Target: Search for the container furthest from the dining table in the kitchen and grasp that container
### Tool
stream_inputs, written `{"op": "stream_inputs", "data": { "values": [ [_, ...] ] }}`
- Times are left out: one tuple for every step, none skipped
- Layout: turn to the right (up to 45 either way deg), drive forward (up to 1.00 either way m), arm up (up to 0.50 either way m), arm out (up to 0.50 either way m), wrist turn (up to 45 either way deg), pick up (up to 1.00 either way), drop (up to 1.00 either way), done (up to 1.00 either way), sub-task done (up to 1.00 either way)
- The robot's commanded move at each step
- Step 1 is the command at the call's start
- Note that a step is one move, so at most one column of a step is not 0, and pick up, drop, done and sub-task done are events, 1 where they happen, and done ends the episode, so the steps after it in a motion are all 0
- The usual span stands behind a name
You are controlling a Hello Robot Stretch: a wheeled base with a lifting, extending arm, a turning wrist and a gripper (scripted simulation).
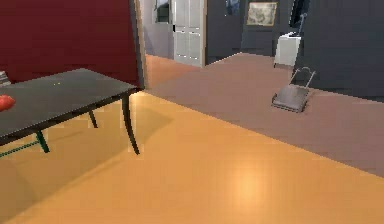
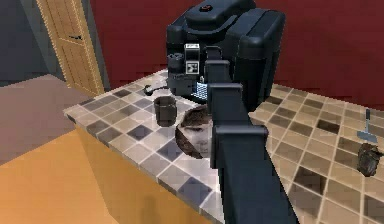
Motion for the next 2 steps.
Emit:
{"op": "stream_inputs", "data": {
  "values": [
    [0.0,0.0,-0.16,0.0,0.0,0.0,0.0,0.0,0.0],
    [0.0,0.0,0.0,0.0,0.0,1.0,0.0,0.0,0.0]
  ]
}}
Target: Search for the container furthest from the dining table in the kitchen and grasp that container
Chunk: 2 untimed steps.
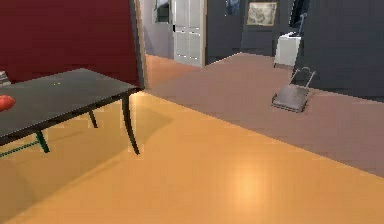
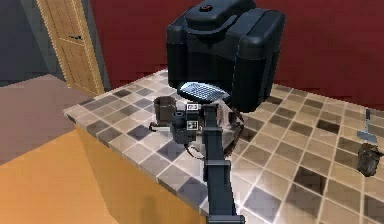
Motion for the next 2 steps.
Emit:
{"op": "stream_inputs", "data": {
  "values": [
    [0.0,0.0,0.1,0.0,0.0,0.0,0.0,0.0,0.0],
    [0.0,0.0,0.0,0.0,0.0,0.0,0.0,1.0,0.0]
  ]
}}
